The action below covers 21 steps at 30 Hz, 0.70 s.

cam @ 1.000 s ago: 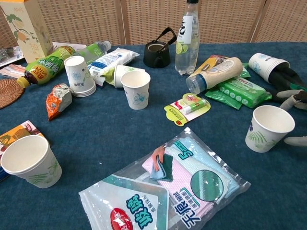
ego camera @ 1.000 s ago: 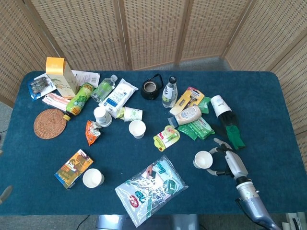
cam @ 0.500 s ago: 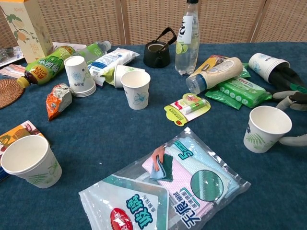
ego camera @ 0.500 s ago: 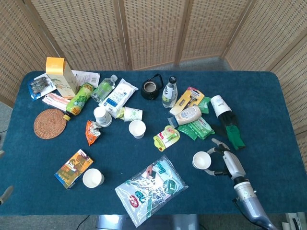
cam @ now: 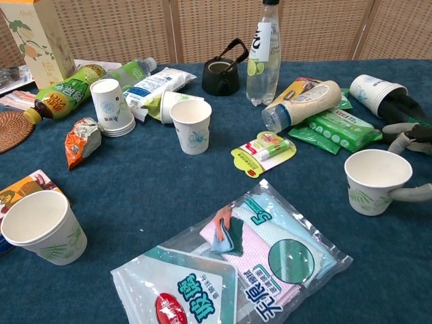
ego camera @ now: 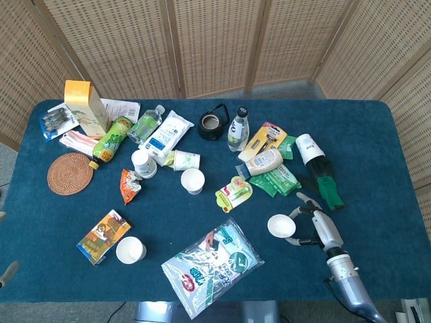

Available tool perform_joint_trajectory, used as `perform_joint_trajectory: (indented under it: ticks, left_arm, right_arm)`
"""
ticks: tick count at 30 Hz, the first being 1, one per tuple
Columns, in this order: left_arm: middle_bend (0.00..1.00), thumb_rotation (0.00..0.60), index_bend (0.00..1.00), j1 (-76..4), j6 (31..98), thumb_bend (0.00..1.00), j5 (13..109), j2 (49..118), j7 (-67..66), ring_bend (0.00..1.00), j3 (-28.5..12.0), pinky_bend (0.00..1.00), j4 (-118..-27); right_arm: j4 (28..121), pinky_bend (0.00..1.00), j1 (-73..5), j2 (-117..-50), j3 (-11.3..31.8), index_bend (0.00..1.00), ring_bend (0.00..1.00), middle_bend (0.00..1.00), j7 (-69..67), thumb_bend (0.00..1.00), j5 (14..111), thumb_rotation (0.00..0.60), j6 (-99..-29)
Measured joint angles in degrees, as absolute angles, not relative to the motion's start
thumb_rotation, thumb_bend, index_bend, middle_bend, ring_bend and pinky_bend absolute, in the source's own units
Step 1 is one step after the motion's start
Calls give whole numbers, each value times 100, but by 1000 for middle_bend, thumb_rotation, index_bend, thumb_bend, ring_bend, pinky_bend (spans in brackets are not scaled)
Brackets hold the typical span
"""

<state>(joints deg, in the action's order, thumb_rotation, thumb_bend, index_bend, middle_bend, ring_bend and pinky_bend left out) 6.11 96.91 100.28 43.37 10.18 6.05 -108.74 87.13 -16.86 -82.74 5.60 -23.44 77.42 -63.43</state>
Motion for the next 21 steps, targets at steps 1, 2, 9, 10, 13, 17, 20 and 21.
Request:
perform_joint_trajectory:
  ticks: [1, 2, 9, 10, 13, 17, 20, 21]
  left_arm:
    - [0, 600, 0, 611, 9689, 351, 10029, 4335, 1023, 0, 607, 0, -10873]
    - [0, 600, 0, 610, 9688, 351, 10032, 4333, 1025, 0, 608, 0, -10873]
    - [0, 600, 0, 599, 9662, 351, 10040, 4334, 1010, 0, 612, 0, -10878]
    - [0, 600, 0, 598, 9657, 352, 10040, 4333, 1009, 0, 614, 0, -10881]
    - [0, 600, 0, 596, 9651, 351, 10043, 4332, 1005, 0, 617, 0, -10884]
    - [0, 600, 0, 597, 9648, 351, 10045, 4335, 994, 0, 618, 0, -10889]
    - [0, 600, 0, 593, 9633, 350, 10047, 4336, 979, 0, 622, 0, -10894]
    - [0, 600, 0, 591, 9629, 351, 10049, 4337, 975, 0, 622, 0, -10897]
  right_arm:
    - [8707, 0, -1683, -8279, 558, 486, 0, 0, -2328, 34, 7761, 600, -6370]
    - [8700, 0, -1680, -8282, 557, 487, 0, 0, -2302, 35, 7777, 600, -6398]
    - [8606, 0, -1621, -8305, 561, 491, 0, 0, -1645, 42, 7956, 600, -6833]
    - [8585, 0, -1605, -8308, 570, 491, 0, 0, -1426, 42, 7997, 600, -6955]
    - [8552, 0, -1575, -8308, 583, 491, 0, 0, -1008, 42, 8065, 600, -7160]
    - [8500, 0, -1535, -8296, 583, 490, 0, 0, -398, 43, 8160, 600, -7404]
    - [8438, 0, -1493, -8305, 572, 491, 0, 0, 163, 42, 8247, 600, -7622]
    - [8423, 0, -1476, -8307, 566, 491, 0, 0, 346, 42, 8271, 600, -7689]
